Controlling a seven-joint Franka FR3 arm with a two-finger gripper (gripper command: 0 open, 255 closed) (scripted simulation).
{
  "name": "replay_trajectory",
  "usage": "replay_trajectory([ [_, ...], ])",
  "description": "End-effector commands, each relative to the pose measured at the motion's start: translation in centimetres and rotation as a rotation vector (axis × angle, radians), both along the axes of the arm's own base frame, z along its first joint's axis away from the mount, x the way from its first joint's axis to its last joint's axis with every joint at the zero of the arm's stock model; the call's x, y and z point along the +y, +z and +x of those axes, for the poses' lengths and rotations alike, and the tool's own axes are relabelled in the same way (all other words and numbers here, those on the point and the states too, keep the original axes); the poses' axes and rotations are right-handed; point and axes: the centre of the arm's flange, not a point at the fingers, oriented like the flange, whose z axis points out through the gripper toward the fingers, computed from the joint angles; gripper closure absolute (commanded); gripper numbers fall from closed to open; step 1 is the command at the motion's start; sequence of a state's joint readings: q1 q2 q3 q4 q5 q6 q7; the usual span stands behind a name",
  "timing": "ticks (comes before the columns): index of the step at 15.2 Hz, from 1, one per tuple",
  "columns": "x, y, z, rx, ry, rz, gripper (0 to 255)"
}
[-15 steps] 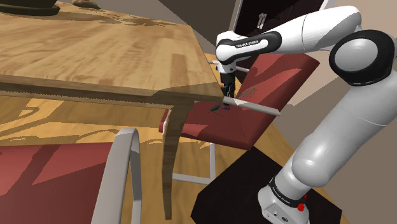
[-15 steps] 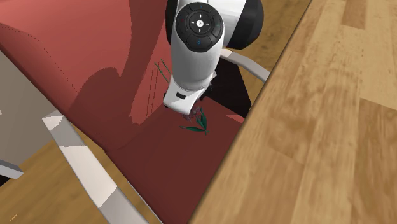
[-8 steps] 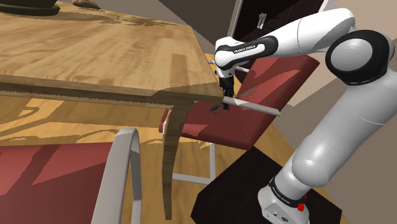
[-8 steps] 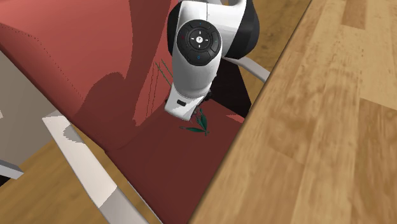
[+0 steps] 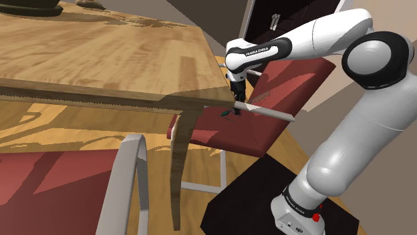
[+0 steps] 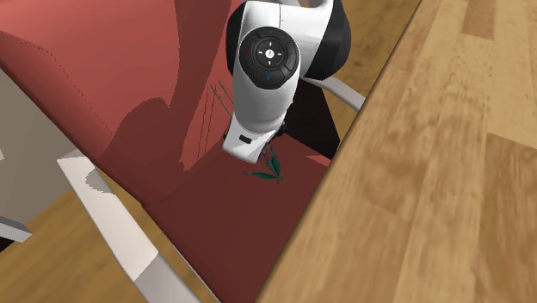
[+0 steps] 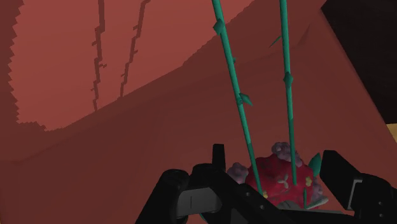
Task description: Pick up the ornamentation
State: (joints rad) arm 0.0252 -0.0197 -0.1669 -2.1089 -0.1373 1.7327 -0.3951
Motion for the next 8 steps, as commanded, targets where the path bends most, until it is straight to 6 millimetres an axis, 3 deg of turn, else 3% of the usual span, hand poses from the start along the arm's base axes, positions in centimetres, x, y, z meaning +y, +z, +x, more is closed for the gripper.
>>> replay_trajectory([
  [1, 0.0, 0.5, 0.0, 0.000, 0.000, 0.000, 255],
  [8, 0.0, 4.2, 0.0, 0.000, 0.000, 0.000, 255],
])
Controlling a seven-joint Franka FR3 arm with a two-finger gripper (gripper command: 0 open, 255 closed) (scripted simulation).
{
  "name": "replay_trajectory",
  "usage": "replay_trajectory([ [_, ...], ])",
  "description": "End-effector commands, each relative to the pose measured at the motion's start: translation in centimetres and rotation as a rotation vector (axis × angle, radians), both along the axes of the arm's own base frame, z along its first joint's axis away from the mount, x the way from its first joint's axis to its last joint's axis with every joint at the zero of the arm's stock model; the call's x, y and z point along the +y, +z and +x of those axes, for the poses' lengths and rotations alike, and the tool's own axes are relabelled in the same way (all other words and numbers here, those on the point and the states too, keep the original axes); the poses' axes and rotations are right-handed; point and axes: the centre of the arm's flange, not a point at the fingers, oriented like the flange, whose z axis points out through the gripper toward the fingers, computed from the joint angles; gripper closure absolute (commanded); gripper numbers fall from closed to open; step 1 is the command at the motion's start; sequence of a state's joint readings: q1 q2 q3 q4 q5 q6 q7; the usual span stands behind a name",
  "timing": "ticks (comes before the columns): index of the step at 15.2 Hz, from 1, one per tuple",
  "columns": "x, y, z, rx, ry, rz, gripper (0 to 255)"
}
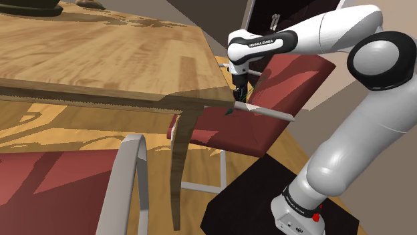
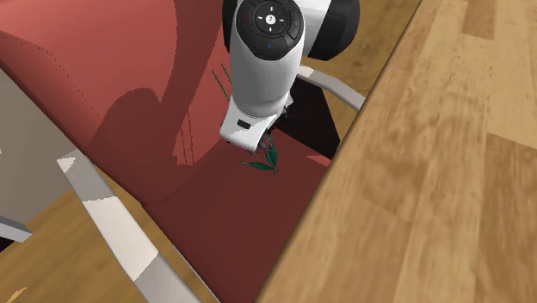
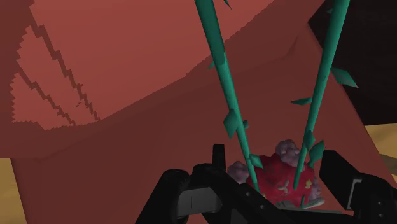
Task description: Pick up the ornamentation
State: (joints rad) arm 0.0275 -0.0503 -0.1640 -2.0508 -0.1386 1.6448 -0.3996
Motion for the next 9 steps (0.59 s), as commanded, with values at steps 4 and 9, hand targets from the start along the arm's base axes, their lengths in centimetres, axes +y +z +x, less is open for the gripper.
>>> replay_trajectory([
  [4, -0.1, 2.7, 0.0, 0.000, 0.000, 0.000, 255],
  [9, -0.1, 4.4, 0.0, 0.000, 0.000, 0.000, 255],
])
